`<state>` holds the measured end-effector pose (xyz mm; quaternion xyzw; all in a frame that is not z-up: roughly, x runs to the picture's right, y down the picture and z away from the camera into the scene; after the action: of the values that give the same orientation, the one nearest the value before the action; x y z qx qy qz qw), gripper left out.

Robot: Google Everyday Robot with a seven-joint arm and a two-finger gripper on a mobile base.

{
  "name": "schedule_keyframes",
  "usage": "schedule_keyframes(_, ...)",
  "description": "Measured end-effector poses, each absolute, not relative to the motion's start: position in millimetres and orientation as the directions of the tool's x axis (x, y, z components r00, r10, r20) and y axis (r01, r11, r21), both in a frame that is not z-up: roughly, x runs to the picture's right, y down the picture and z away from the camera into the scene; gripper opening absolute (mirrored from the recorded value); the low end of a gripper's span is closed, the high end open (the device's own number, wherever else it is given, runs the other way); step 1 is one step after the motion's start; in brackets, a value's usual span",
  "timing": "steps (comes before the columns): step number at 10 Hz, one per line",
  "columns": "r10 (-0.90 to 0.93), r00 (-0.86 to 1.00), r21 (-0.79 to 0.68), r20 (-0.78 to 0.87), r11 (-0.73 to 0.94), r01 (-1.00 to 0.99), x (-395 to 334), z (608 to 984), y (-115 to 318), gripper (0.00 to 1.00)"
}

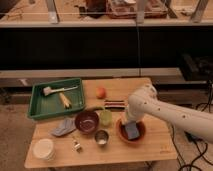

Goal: Place sponge in table surface

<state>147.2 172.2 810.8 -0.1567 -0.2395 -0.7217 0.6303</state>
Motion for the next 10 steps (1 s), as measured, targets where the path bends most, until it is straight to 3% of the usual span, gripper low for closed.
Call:
schedule_keyframes(2,-0.832,-0.157,0.154,0.531,-0.088,0.984,148.4,810.8,170.4,0.56)
schedule_keyframes(5,-0.827,-0.160,0.166,0.539,-0.082,0.983,145.6,812.1,170.8,0.37)
schedule_keyframes(10,-0.836,-0.128,0.160,0.534,-0.048,0.986,162.0,803.9,156.8,0.37)
